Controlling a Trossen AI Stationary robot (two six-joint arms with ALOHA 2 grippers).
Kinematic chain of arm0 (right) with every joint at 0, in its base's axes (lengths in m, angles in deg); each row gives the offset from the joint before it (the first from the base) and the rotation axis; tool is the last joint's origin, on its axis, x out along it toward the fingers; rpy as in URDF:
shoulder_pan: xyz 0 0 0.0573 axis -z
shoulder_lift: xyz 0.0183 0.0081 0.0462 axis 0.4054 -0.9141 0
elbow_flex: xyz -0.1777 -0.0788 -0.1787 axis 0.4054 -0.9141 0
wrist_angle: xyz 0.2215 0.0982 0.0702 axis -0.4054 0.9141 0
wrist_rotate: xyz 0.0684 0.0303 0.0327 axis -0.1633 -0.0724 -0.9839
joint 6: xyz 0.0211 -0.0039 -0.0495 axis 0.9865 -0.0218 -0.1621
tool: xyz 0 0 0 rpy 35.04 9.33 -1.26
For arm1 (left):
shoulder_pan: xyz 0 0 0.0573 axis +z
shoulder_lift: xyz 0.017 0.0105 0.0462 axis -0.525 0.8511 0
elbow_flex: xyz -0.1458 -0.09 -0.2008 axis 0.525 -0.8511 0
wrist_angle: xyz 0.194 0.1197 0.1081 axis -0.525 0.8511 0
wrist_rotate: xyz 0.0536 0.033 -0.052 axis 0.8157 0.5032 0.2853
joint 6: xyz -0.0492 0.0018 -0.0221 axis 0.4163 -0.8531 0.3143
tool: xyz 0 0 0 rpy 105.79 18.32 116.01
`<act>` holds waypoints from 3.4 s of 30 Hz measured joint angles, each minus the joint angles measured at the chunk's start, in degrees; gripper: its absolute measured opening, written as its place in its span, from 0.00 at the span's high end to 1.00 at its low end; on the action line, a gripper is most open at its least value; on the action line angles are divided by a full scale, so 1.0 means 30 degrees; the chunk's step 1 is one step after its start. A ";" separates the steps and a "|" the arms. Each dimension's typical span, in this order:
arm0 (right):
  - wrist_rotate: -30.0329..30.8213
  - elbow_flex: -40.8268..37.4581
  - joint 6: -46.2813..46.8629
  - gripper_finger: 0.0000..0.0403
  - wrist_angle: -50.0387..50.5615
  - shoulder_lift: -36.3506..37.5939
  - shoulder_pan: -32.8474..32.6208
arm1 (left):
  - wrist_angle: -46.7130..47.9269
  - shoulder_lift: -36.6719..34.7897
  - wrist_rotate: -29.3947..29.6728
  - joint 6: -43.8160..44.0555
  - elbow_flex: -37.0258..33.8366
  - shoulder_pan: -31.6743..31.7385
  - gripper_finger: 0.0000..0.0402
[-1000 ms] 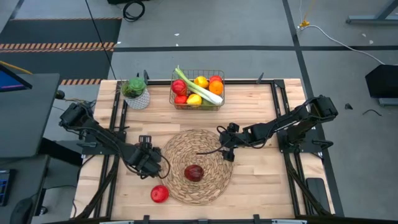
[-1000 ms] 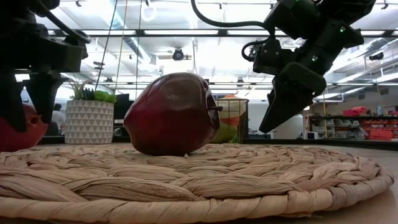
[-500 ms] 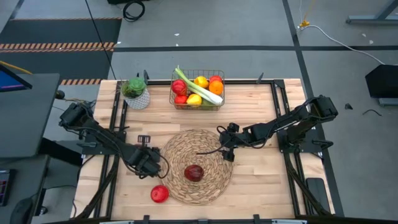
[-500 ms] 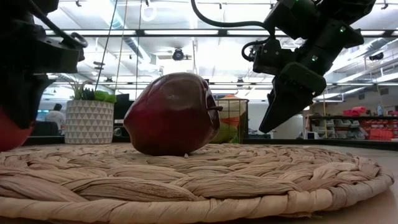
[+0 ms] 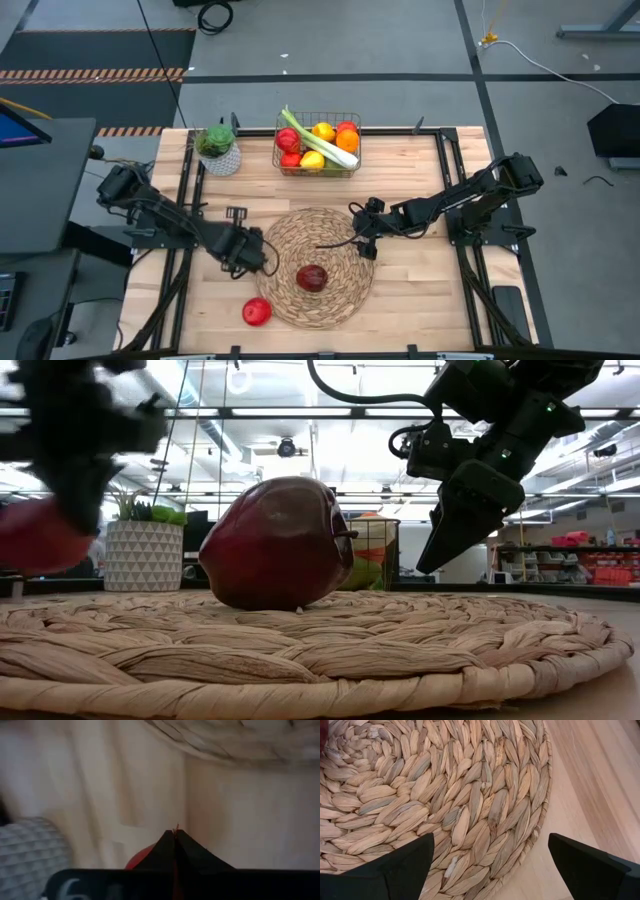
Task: Build produce basket
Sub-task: Put the pomegranate into the wire basket, then put the apple into the wire basket
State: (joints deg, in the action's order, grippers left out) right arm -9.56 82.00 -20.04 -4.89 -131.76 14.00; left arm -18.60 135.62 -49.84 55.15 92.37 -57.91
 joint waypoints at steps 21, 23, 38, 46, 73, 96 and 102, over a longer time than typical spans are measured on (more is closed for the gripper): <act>-0.0081 0.0000 0.0234 0.02 0.0006 0.0000 0.0000 | -0.8486 0.0045 0.6445 -1.5302 0.8875 0.8932 0.99; -0.0124 0.0000 0.0524 0.02 0.0091 0.0000 -0.0031 | -1.0078 0.0361 0.5837 -1.6318 0.8874 1.0254 0.99; -0.0022 0.0000 0.2255 0.02 0.0829 0.0000 -0.0408 | -1.5231 0.3228 0.1695 -1.8593 0.8807 1.4182 0.98; -0.0022 -0.0007 0.1840 0.02 0.0000 -0.0007 -0.0408 | -1.7500 0.3191 0.0324 -1.9597 0.8809 1.5921 0.98; -0.0831 -0.0007 0.0495 0.02 -0.0495 -0.0007 0.0138 | -2.1602 0.6815 -0.4776 -1.6535 0.9446 1.8740 0.59; -0.1179 -0.0007 -0.1515 0.02 -0.0553 -0.0007 0.0525 | -1.7114 0.6224 -0.2929 -1.4556 1.0654 1.7936 0.46; 0.0111 0.0000 -0.0569 0.02 -0.0517 -0.0007 0.0532 | -1.4532 0.4223 -0.2935 -1.3991 1.0645 1.6840 0.49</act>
State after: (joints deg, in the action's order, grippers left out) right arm -9.22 82.00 -21.75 -6.44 -131.78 15.60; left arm -62.20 148.29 -58.64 13.18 124.30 -7.39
